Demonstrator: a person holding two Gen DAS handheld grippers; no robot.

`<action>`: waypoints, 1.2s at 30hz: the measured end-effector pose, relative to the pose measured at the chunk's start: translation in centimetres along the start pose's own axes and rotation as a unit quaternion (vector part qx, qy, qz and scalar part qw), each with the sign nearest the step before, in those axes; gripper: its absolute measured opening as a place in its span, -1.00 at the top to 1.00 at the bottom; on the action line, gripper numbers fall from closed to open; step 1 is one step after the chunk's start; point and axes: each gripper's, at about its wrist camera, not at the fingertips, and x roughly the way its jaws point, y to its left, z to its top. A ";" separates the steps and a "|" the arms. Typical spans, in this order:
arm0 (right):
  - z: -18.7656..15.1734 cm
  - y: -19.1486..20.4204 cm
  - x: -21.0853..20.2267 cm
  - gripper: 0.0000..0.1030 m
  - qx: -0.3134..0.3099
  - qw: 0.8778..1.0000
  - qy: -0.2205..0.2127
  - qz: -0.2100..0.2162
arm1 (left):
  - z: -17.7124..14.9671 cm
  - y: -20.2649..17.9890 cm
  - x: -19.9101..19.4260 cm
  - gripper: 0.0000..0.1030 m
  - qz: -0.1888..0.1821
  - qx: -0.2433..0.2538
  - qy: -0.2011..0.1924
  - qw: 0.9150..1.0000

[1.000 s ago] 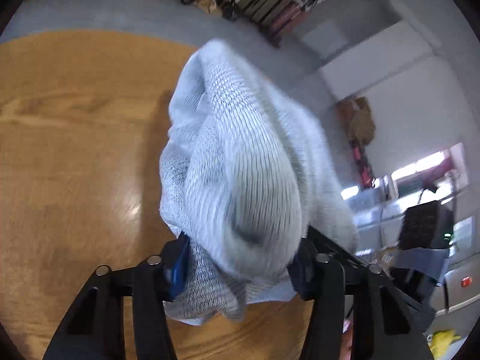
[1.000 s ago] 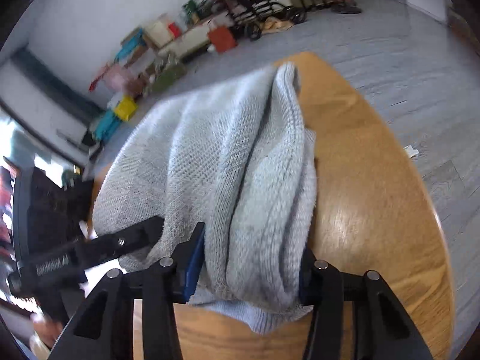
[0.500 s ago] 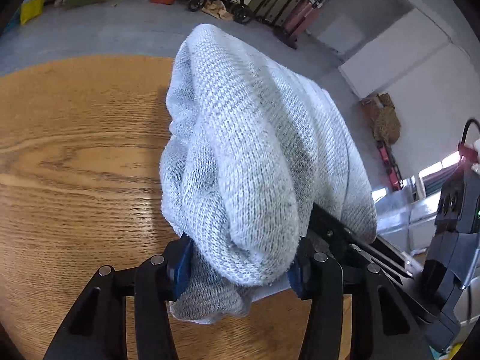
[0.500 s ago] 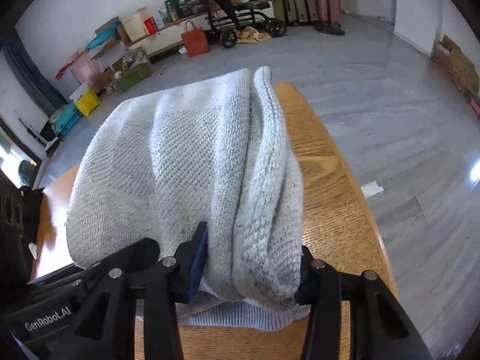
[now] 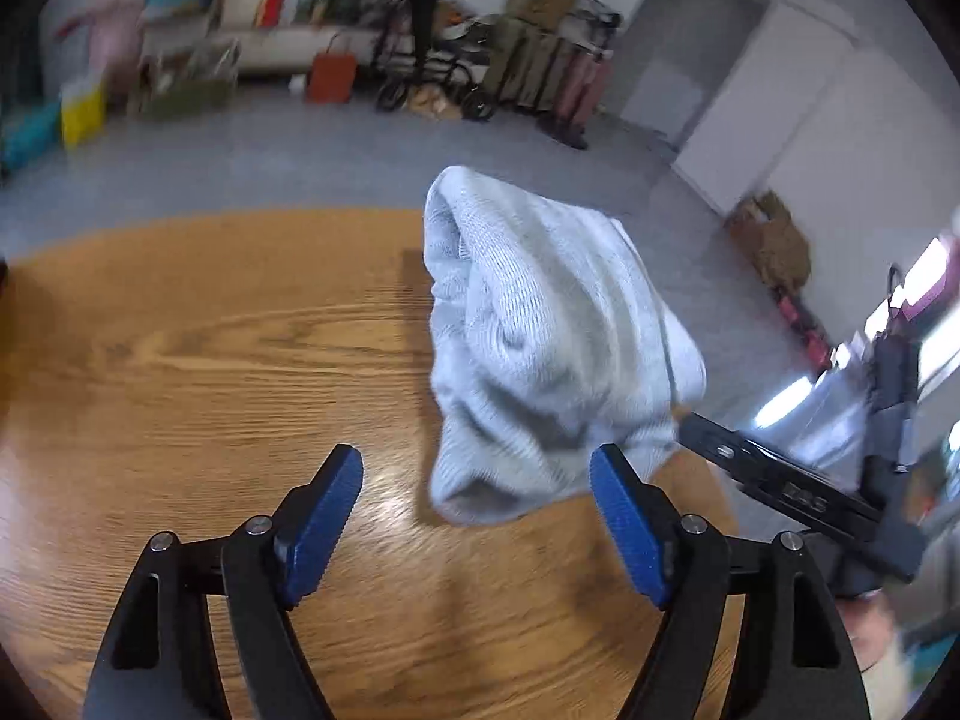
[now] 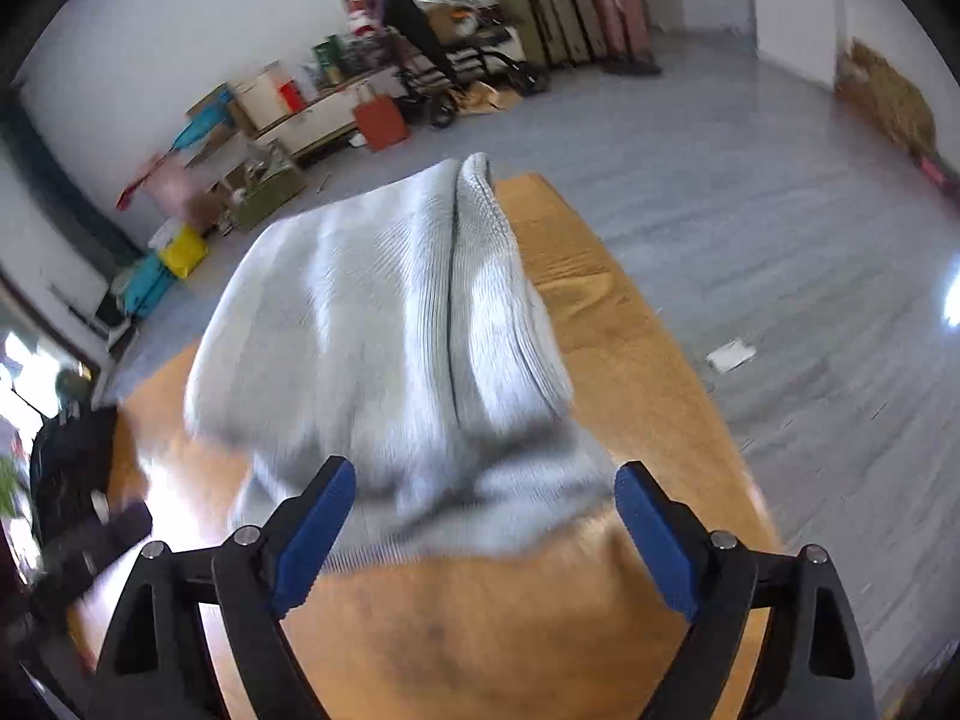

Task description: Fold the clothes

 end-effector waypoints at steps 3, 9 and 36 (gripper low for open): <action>-3.0 0.3 -2.0 -0.82 -0.053 0.998 0.006 -0.014 | -3.0 3.0 -3.1 -0.54 0.012 0.003 0.014 1.000; -4.8 0.9 -4.4 -0.82 -0.109 0.994 -0.030 -0.001 | -5.3 2.0 -5.2 -0.55 0.013 0.011 -0.039 0.999; 8.6 0.5 8.2 0.35 -0.002 0.999 0.001 0.041 | 4.3 0.5 4.4 0.66 0.089 0.010 -0.013 0.996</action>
